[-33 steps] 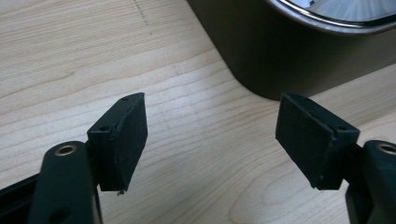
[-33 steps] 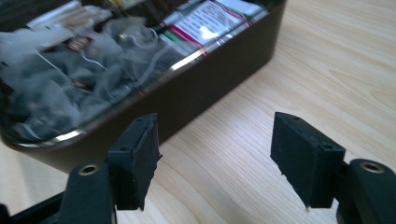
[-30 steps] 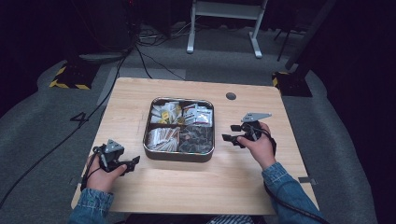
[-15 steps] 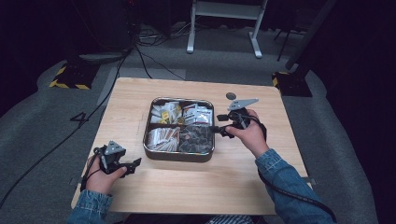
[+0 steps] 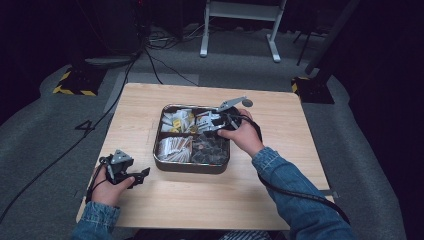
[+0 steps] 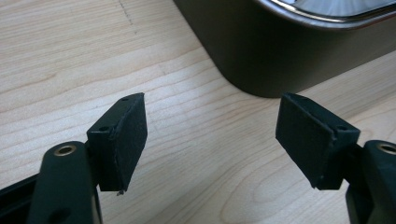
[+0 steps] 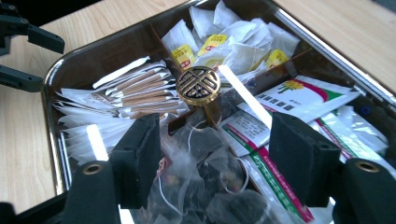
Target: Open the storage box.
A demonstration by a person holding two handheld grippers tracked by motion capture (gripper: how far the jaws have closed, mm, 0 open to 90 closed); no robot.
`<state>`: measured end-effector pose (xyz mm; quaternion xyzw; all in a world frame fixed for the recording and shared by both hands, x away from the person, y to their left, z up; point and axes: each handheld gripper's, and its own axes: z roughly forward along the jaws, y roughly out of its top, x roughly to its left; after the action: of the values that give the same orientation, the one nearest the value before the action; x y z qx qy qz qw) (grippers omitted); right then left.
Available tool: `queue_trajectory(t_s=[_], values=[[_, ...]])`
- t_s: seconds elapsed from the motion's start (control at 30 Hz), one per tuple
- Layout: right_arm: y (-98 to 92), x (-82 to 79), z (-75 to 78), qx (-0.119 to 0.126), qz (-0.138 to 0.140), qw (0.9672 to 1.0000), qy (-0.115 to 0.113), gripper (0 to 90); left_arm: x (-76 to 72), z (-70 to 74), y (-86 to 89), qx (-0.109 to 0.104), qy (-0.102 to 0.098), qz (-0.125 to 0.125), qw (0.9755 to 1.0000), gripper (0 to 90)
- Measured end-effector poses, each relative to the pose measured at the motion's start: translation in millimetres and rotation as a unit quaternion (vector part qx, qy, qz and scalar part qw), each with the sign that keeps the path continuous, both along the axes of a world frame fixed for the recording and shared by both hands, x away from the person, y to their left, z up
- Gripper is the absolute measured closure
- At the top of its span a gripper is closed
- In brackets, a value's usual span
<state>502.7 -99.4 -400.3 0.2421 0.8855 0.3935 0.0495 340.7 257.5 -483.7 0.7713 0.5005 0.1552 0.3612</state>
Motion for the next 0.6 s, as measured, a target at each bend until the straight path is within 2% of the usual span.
queue_trajectory(t_s=[0.1, 0.27, 0.6], values=[[9.3, 2.5, -2.0, -0.012, 0.005, 0.9999, -0.002, 37.0, 1.3, -2.6, 0.7, 0.010, 0.007, -0.001, 0.9999, 25.6], [24.8, 5.3, -5.7, -0.021, 0.015, 0.9996, -0.008, 38.9, 2.3, -5.9, 0.1, 0.012, 0.014, -0.004, 0.9998, 25.5], [45.4, 10.8, -19.3, -0.014, 0.019, 0.9997, -0.008, 41.1, 3.8, -9.3, -2.6, 0.024, 0.020, -0.013, 0.9994, 25.3]])
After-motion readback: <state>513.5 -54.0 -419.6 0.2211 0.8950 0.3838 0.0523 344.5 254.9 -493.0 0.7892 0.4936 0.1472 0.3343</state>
